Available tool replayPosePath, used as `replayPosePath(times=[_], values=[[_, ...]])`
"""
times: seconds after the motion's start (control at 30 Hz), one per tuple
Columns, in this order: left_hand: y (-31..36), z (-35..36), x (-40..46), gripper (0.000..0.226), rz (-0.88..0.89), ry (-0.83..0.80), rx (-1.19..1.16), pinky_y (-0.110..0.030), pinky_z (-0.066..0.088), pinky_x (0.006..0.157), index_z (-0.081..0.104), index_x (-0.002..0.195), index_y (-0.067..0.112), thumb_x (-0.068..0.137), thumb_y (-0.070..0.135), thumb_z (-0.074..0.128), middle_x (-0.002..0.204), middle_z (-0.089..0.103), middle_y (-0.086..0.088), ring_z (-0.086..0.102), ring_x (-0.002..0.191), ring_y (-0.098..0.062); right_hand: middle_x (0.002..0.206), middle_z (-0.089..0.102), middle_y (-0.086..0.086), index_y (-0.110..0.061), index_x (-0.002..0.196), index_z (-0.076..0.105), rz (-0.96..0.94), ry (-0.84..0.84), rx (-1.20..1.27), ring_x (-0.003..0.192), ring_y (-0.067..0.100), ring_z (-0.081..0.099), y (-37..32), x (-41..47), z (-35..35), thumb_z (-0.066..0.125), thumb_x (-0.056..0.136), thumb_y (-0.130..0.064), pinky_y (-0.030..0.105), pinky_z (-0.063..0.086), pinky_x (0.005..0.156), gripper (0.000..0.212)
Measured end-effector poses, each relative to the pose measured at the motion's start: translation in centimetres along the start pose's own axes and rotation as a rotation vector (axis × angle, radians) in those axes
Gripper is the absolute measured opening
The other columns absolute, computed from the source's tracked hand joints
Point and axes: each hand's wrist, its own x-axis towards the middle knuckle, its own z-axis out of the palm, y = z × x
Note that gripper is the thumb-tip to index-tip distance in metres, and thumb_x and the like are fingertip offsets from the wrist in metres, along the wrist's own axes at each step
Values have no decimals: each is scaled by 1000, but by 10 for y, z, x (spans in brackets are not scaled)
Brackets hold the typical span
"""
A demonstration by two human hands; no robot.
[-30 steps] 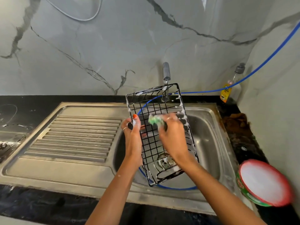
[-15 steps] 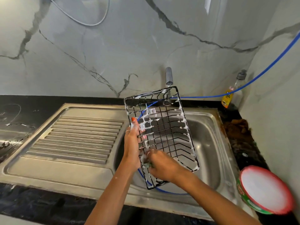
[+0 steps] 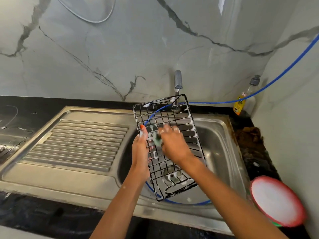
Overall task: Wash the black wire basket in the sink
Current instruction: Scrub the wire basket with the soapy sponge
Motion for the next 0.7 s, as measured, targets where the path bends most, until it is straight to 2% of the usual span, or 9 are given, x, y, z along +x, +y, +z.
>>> replayPosePath(times=[0.07,0.2,0.27,0.37,0.47,0.53,0.6,0.67,0.7], values=[[-4,-4,5,51,-17,24,1,-51,40,103,56,125,33,92,66,37,120,64,-2,57,114,-24,135,41,5,-16,122,51,11,-156,53,126,26,39,2,-27,23,53,87,-5,40,37,107,37],[-9,-10,12,37,-48,45,-33,-37,43,77,58,94,36,92,67,37,94,64,2,59,88,-18,125,48,4,-16,118,56,44,-339,124,117,26,47,6,-50,26,49,88,-5,39,44,96,32],[-9,-10,12,41,-51,49,-43,-35,44,75,60,98,34,91,68,37,95,66,0,60,88,-19,124,48,5,-13,118,55,60,-273,155,115,25,49,5,-44,15,50,89,-6,35,46,94,30],[-9,-8,14,45,-57,56,-56,-36,45,78,62,103,34,91,69,37,100,70,-1,63,93,-21,132,44,8,-11,121,51,76,-1,163,119,26,47,2,-12,-10,51,90,-7,36,43,101,32],[-12,-3,12,56,-68,52,-37,-42,45,90,60,117,33,86,75,37,106,69,2,62,102,-20,141,38,14,-9,132,44,93,198,63,126,32,42,-4,29,-30,50,89,0,40,40,103,44],[-14,0,9,77,-55,39,-9,-48,43,98,56,127,29,75,83,38,113,68,1,61,107,-20,143,36,18,-5,136,38,115,206,-22,125,36,43,-6,47,-29,48,88,5,41,43,99,49],[-15,2,8,85,-28,44,-4,-50,45,98,57,124,29,64,89,41,117,67,-2,62,107,-22,140,37,19,-4,136,35,122,167,-70,124,37,44,-6,47,-18,49,88,4,41,44,99,51],[-13,0,8,83,-34,74,-19,-51,44,99,58,115,35,56,91,43,117,66,-1,62,108,-22,139,39,17,-5,137,34,150,97,-27,128,35,40,-5,30,-2,54,87,2,39,41,103,54],[-11,-1,9,73,-37,87,-25,-50,43,98,58,107,38,59,90,42,115,66,0,61,107,-21,139,40,16,-5,137,34,167,36,1,129,33,39,-5,17,7,55,87,1,38,38,105,54]])
